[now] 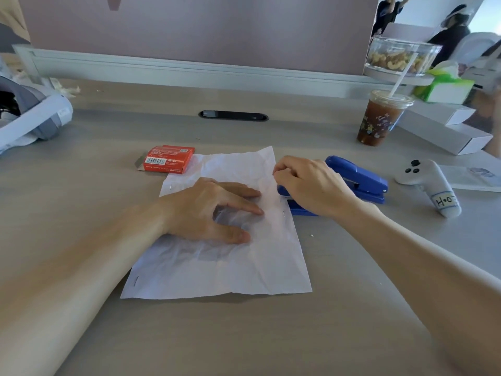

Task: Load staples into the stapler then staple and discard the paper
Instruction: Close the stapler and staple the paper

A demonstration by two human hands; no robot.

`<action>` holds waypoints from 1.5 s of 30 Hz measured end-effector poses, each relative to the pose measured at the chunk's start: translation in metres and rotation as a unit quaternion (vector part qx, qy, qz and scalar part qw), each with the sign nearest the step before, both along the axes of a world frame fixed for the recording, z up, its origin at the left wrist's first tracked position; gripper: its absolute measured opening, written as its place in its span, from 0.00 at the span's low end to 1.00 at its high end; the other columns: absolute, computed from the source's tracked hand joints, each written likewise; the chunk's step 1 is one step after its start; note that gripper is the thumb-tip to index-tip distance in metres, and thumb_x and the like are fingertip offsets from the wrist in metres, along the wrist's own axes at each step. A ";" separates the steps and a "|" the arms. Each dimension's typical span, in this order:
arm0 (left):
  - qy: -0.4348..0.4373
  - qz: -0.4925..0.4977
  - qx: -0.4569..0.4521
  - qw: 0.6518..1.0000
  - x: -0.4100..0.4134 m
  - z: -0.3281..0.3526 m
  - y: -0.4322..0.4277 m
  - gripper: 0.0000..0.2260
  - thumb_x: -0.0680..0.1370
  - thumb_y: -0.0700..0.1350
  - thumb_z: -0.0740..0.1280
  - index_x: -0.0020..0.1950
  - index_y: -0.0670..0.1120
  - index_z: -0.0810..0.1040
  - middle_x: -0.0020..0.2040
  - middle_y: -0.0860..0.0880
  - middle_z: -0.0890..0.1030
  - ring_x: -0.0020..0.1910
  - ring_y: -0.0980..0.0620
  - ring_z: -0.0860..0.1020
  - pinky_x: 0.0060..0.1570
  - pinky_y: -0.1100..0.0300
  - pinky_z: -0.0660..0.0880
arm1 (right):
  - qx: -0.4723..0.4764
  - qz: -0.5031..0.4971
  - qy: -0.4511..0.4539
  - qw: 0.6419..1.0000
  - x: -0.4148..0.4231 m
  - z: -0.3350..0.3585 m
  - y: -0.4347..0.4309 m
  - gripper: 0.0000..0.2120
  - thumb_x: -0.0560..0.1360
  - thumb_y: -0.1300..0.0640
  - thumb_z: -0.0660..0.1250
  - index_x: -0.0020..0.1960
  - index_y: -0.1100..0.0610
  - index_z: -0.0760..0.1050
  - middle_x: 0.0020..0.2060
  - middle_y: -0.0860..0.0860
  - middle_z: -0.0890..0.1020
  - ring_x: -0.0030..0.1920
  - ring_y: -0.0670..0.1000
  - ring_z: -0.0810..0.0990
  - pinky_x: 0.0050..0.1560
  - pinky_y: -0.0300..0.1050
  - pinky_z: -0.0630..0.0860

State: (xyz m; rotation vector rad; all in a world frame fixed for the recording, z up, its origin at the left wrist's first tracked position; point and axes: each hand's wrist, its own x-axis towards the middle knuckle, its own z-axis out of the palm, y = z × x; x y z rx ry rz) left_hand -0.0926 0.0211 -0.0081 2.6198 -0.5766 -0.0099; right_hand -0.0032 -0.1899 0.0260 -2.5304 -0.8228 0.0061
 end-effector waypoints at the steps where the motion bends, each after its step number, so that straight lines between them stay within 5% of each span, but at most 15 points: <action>1: -0.001 0.000 -0.001 1.000 0.000 0.000 0.000 0.24 0.70 0.67 0.67 0.66 0.64 0.76 0.74 0.61 0.68 0.73 0.67 0.61 0.75 0.56 0.59 | 0.008 -0.006 -0.008 1.000 0.000 0.000 -0.003 0.11 0.75 0.49 0.56 0.43 0.47 0.77 0.35 0.41 0.81 0.40 0.49 0.80 0.45 0.52 0.79; 14: -0.009 0.002 -0.030 1.000 0.000 0.000 0.000 0.28 0.68 0.66 0.70 0.67 0.59 0.76 0.72 0.62 0.71 0.72 0.68 0.63 0.74 0.53 0.62 | 0.007 -0.101 -0.083 0.991 0.019 0.006 -0.055 0.10 0.73 0.53 0.60 0.39 0.48 0.80 0.34 0.45 0.81 0.38 0.52 0.79 0.38 0.47 0.76; 20: 0.000 0.024 -0.052 0.998 0.002 -0.002 0.001 0.29 0.67 0.70 0.69 0.65 0.62 0.75 0.69 0.65 0.72 0.70 0.65 0.67 0.71 0.52 0.67 | 0.129 -0.092 -0.120 0.980 -0.001 0.026 -0.041 0.07 0.71 0.57 0.66 0.41 0.52 0.83 0.33 0.45 0.83 0.39 0.50 0.81 0.45 0.50 0.80; 23: -0.010 0.026 -0.055 0.998 0.002 -0.002 0.000 0.29 0.68 0.69 0.69 0.65 0.60 0.74 0.68 0.64 0.73 0.70 0.63 0.69 0.70 0.53 0.67 | 0.115 -0.084 -0.120 0.983 -0.016 0.033 -0.026 0.07 0.71 0.57 0.66 0.40 0.53 0.83 0.32 0.46 0.83 0.39 0.53 0.81 0.44 0.47 0.80; 28: -0.009 0.053 -0.064 0.996 0.002 -0.002 0.003 0.26 0.68 0.64 0.72 0.65 0.61 0.74 0.68 0.65 0.71 0.68 0.67 0.67 0.65 0.71 0.64 | 0.083 -0.103 0.159 0.978 -0.016 0.020 -0.011 0.08 0.71 0.59 0.66 0.43 0.61 0.82 0.34 0.55 0.86 0.39 0.57 0.86 0.45 0.53 0.84; 34: -0.053 0.064 -0.053 0.995 0.006 -0.002 0.002 0.25 0.70 0.56 0.76 0.65 0.54 0.75 0.66 0.59 0.74 0.65 0.70 0.67 0.62 0.80 0.58 | 0.221 -0.088 0.346 0.908 -0.024 0.007 -0.011 0.05 0.71 0.68 0.72 0.42 0.59 0.81 0.39 0.57 0.86 0.35 0.52 0.86 0.34 0.40 0.82; 38: -0.070 0.082 -0.049 0.993 0.005 -0.001 0.000 0.27 0.68 0.61 0.73 0.64 0.55 0.75 0.65 0.59 0.75 0.65 0.69 0.67 0.65 0.73 0.62 | 0.215 -0.073 0.345 0.911 -0.030 0.002 -0.011 0.07 0.69 0.66 0.74 0.47 0.60 0.83 0.41 0.56 0.87 0.40 0.54 0.87 0.41 0.44 0.84; 42: -0.079 0.153 -0.027 0.985 0.005 0.000 0.002 0.31 0.65 0.73 0.65 0.64 0.60 0.73 0.66 0.61 0.73 0.67 0.64 0.68 0.70 0.50 0.66 | 0.199 -0.129 0.240 0.941 -0.023 0.006 -0.017 0.02 0.70 0.62 0.75 0.41 0.57 0.83 0.38 0.53 0.86 0.39 0.53 0.85 0.44 0.48 0.83; 45: -0.078 0.208 -0.025 0.975 0.007 0.001 0.009 0.34 0.64 0.75 0.64 0.65 0.61 0.72 0.67 0.62 0.72 0.69 0.60 0.68 0.69 0.45 0.65 | 0.230 -0.143 0.224 0.936 -0.020 0.009 -0.024 0.04 0.71 0.61 0.74 0.38 0.54 0.84 0.36 0.50 0.86 0.38 0.51 0.84 0.45 0.47 0.82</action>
